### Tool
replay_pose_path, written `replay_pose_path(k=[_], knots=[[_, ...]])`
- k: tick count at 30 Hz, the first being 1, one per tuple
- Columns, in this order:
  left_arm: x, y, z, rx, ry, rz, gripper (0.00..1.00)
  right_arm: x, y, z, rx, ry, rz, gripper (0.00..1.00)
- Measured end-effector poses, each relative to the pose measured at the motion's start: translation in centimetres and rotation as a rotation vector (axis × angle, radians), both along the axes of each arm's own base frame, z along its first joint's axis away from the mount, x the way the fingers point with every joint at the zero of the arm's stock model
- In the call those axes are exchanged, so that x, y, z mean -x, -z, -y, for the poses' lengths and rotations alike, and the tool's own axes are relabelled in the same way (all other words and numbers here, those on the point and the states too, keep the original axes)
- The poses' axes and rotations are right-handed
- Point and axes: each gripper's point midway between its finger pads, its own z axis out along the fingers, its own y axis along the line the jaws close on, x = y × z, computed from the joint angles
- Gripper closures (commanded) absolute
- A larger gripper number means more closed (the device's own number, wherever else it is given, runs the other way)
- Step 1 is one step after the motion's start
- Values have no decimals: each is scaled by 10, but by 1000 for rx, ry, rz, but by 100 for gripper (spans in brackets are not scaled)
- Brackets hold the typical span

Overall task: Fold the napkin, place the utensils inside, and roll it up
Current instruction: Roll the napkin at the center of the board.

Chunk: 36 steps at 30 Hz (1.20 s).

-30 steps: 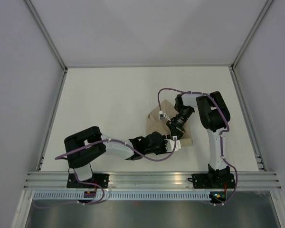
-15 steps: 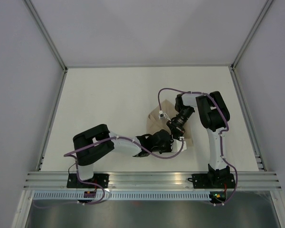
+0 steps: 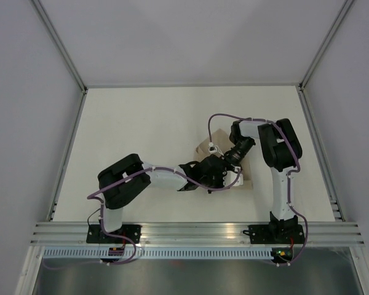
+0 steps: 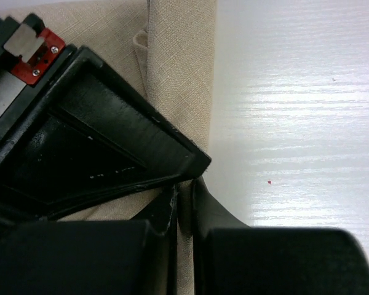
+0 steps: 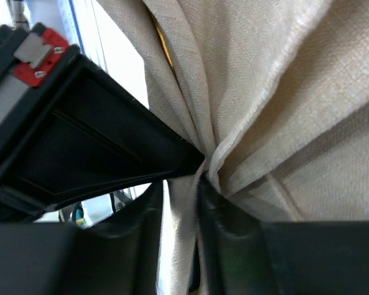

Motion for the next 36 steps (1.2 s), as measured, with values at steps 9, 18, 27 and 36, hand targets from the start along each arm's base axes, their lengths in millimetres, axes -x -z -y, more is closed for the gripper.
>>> replay_pose_path(k=[9, 18, 27, 36], knots=[[-2, -1, 3, 25, 39, -254, 98, -47, -10, 3, 29, 82, 329, 47], [-5, -2, 2, 69, 38, -502, 98, -131, -25, 40, 116, 396, 678, 47], [-7, -1, 3, 2, 22, -830, 98, -130, -60, 84, 117, 557, 851, 43], [2, -1, 3, -67, 2, -984, 98, -66, -73, 55, 14, 336, 996, 42]])
